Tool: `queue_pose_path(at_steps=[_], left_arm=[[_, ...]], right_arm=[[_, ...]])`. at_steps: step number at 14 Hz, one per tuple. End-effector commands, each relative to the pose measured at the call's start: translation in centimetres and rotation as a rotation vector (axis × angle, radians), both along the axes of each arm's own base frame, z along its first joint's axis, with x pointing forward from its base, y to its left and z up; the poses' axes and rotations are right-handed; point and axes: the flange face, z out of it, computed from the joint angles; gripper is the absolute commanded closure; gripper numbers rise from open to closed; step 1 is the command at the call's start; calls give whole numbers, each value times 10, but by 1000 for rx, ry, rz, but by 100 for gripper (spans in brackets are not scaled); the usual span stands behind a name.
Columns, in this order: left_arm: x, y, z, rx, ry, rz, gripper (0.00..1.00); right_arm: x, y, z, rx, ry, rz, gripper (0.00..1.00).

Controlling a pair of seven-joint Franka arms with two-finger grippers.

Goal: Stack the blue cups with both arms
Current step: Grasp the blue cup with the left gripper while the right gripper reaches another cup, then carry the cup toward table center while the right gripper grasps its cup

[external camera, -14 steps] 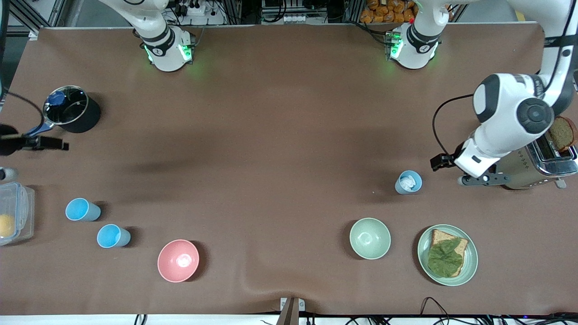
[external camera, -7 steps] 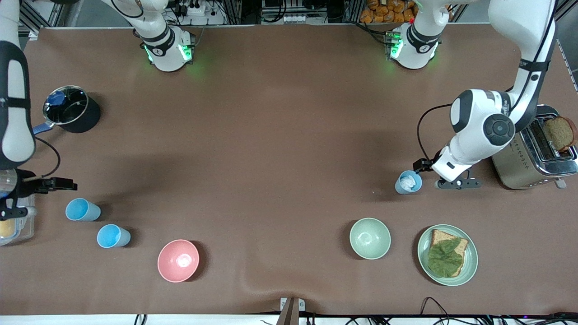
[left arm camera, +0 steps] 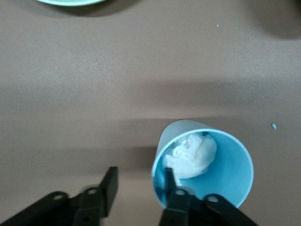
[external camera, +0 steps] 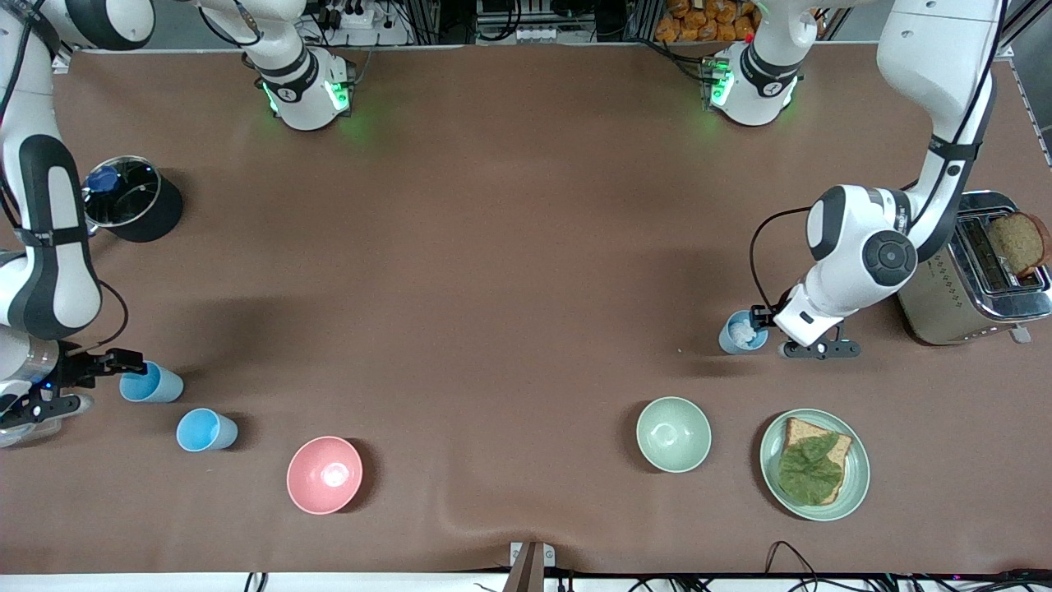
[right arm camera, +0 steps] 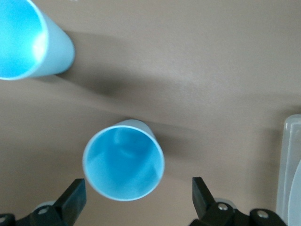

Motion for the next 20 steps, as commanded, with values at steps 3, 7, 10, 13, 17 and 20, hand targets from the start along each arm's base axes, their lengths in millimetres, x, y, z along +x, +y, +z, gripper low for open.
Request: queue_pose_path(at_steps=[3, 7, 10, 13, 17, 20], left_arm=[[8, -29, 4, -58, -15, -6, 100], [1, -96, 18, -103, -18, 58, 100], [-19, -175, 24, -119, -8, 122, 100], [-43, -281, 29, -147, 2, 238, 100], [-76, -377, 16, -171, 30, 311, 100], [-103, -431, -1, -176, 57, 352, 100]], right_arm=[[3, -7, -26, 8, 4, 13, 0], [3, -15, -40, 2, -13, 3, 3], [3, -13, -42, 9, -16, -8, 100], [3, -12, -43, 10, -13, -14, 100], [3, -11, -41, 11, -10, -13, 100], [8, 0, -26, 15, -11, 2, 100]])
